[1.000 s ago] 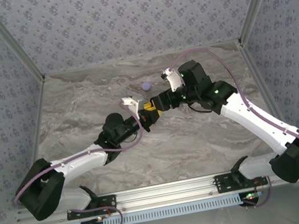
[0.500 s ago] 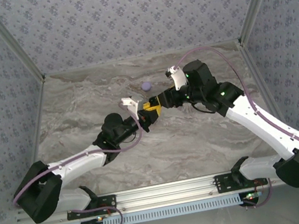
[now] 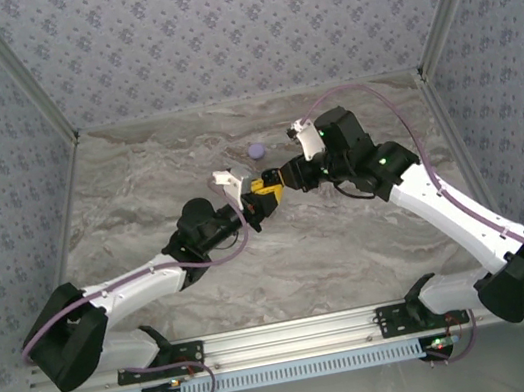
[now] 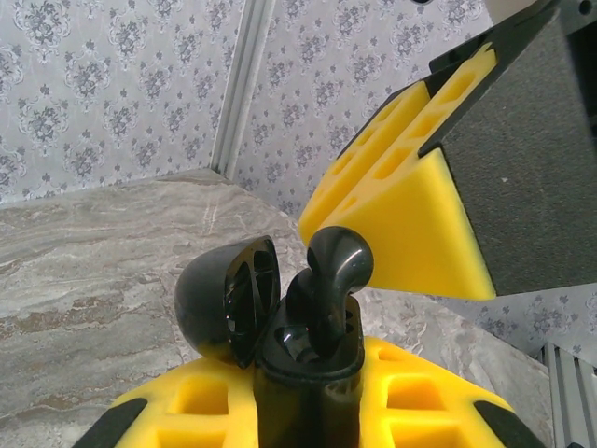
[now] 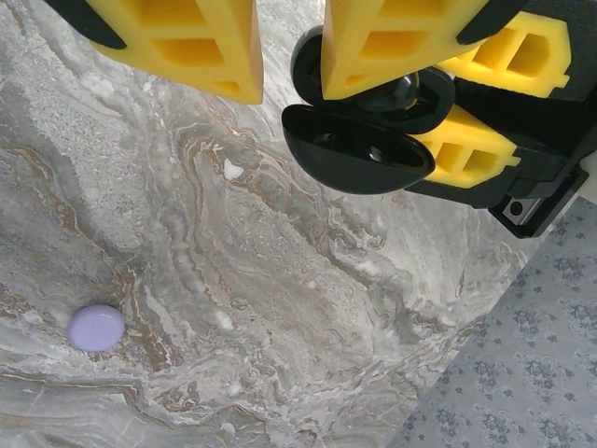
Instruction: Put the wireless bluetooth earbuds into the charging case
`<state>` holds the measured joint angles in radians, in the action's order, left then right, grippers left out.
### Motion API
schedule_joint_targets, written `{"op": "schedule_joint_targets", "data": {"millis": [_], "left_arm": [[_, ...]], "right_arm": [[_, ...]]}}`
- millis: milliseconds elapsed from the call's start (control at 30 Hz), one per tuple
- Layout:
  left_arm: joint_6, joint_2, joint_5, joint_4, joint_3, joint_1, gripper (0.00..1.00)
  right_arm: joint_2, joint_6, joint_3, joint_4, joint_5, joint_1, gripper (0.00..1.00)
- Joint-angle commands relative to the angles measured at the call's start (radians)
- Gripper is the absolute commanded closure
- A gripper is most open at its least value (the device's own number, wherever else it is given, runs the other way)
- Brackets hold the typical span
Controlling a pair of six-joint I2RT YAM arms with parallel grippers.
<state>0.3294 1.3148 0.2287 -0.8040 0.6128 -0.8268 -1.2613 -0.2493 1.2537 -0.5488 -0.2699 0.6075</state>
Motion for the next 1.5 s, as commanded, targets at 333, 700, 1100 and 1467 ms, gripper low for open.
{"op": "schedule_joint_targets", "data": {"millis": [333, 700, 1100, 1467], "left_arm": [[-0.043, -0.023, 0.083, -0.014, 0.033, -0.009, 0.85], [-0.040, -0.034, 0.008, 0.025, 0.033, -0.009, 0.86], [-0.096, -0.038, -0.006, 0.134, 0.063, -0.012, 0.86], [-0.137, -0.038, 0.021, 0.152, 0.068, -0.021, 0.86]], "right_arm": [[-0.039, 0.024, 0.068, -0.048, -0.025, 0.016, 0.72], [-0.043, 0.028, 0.088, -0.093, 0.041, 0.027, 0.67], [-0.005, 0.031, 0.083, -0.080, 0.042, 0.028, 0.64], [-0.046, 0.020, 0.106, -0.057, -0.064, 0.036, 0.56]]}}
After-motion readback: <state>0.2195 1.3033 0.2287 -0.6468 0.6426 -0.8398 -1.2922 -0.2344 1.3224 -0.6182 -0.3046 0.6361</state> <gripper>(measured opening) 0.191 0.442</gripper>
